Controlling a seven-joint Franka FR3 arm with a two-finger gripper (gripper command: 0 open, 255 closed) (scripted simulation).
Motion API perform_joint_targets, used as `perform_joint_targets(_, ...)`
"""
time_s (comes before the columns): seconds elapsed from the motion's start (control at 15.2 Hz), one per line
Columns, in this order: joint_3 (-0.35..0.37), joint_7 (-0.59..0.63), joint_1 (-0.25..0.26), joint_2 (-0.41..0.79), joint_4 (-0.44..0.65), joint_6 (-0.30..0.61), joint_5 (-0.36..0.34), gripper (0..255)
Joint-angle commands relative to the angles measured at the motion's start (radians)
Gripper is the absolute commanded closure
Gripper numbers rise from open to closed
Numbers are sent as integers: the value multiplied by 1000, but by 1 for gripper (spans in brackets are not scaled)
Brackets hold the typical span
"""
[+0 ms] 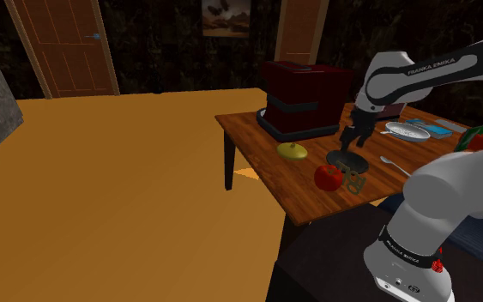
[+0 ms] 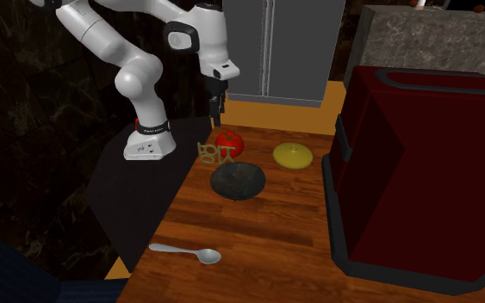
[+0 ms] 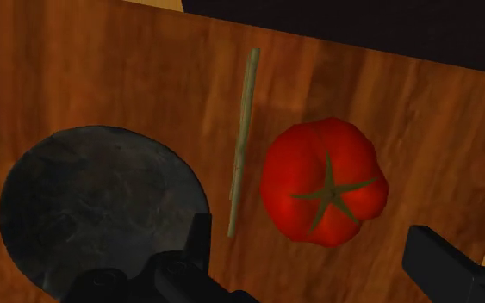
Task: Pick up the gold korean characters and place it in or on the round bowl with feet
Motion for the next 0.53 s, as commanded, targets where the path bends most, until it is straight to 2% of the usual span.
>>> perform_joint_targets(0.0, -39, -8, -26, 39, -38, 72, -24, 0)
perform_joint_targets(0.2, -93, -26, -54, 109, -65, 162, -49, 0)
perform_joint_targets(0.46, -114, -27, -49, 169, -89, 244, -58, 0)
